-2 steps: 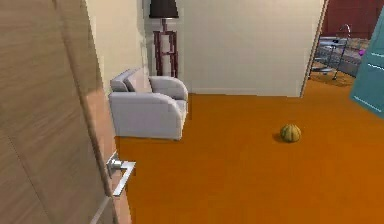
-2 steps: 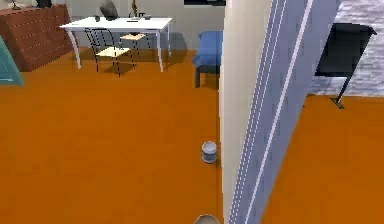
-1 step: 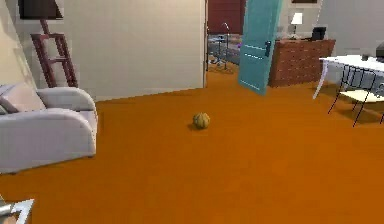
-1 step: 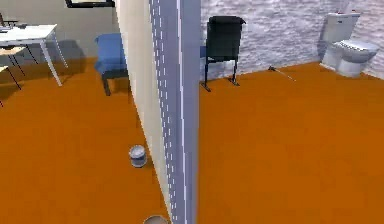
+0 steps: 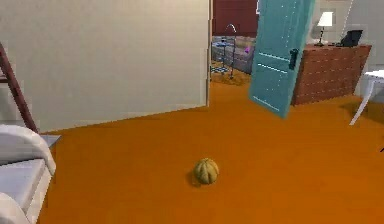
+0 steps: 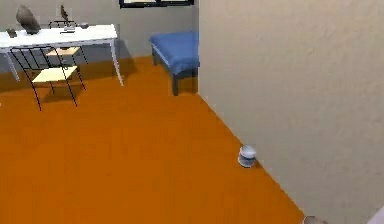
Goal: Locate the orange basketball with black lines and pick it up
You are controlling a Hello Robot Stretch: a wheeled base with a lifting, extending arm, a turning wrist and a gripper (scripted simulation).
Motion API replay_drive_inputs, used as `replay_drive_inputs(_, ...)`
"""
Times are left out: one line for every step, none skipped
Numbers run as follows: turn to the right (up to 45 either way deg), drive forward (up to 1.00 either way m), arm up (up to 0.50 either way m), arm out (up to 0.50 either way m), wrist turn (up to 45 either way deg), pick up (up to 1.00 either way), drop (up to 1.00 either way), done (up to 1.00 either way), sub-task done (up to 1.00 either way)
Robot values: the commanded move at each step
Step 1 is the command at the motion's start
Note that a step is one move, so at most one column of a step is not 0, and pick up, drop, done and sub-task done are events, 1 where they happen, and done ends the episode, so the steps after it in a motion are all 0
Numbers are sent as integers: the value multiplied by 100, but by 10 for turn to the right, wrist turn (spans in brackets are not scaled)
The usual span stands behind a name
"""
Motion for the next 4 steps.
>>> replay_drive_inputs(60, 0, 0, 0, 0, 0, 0, 0, 0)
replay_drive_inputs(0, 50, 0, 0, 0, 0, 0, 0, 0)
replay_drive_inputs(-450, 0, 0, 0, 0, 0, 0, 0, 0)
replay_drive_inputs(-420, 0, 0, 0, 0, 0, 0, 0, 0)
